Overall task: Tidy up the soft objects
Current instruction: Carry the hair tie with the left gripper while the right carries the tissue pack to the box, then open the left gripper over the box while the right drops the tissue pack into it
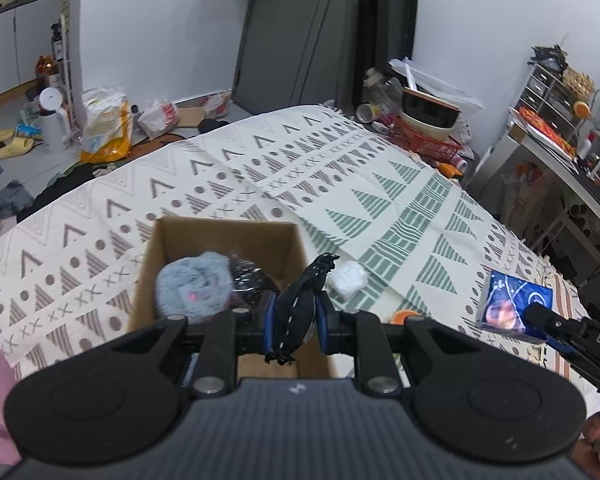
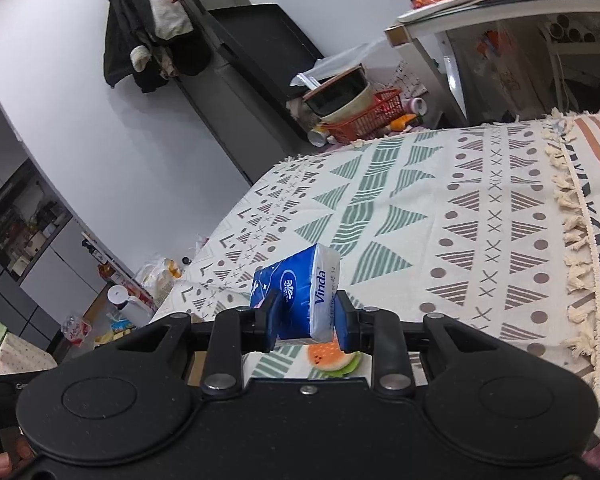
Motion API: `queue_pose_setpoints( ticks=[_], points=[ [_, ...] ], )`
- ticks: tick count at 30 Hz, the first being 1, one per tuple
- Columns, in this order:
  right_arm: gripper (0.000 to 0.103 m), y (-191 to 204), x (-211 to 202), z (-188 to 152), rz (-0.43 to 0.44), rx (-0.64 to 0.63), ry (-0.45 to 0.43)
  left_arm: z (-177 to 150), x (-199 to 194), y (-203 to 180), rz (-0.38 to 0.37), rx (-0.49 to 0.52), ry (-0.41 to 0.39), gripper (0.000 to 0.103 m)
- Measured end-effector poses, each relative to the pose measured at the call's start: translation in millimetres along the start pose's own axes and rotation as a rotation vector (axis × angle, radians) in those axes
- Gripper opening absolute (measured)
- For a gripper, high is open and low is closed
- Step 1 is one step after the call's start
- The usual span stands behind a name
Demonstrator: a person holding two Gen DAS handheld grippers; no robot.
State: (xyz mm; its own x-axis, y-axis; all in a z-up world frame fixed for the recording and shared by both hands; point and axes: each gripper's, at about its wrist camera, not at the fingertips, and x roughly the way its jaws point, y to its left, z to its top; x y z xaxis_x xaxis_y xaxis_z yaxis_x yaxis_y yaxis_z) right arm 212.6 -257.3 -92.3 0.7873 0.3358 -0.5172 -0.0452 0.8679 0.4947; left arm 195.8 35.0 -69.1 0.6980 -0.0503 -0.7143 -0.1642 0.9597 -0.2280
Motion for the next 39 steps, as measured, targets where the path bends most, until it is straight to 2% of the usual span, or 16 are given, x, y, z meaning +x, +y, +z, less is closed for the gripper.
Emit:
queue_pose_setpoints(
  ticks=[10,19,24,31,35,39],
  points=[
    [0.027,37,-7,-12,0.022,-0.031,0.006,-3,-3,38,0.001,-0.068,0.016,0.020],
    [0.025,69,0,-19,0.035,-0.060,0.037,-7,10,73,0.022,-0.124,0.067,0.020],
    [0.020,91,10,-23,0.063,-0.088,0.065,-8,18,86,0.026,-0.157,0.088,0.020],
    [0.018,120,23,-29,0.129,-0.121,0.095,-9,28,97,0.023,-0.170,0.121,0.020],
    [0.018,134,28,-29,0.144,-0.132,0.101,-5,32,103,0.014,-0.185,0.150,0.025],
    [0.018,144,37,-33,0.145,-0.145,0.119,-2,30,110,0.012,-0.203,0.146,0.028]
  ],
)
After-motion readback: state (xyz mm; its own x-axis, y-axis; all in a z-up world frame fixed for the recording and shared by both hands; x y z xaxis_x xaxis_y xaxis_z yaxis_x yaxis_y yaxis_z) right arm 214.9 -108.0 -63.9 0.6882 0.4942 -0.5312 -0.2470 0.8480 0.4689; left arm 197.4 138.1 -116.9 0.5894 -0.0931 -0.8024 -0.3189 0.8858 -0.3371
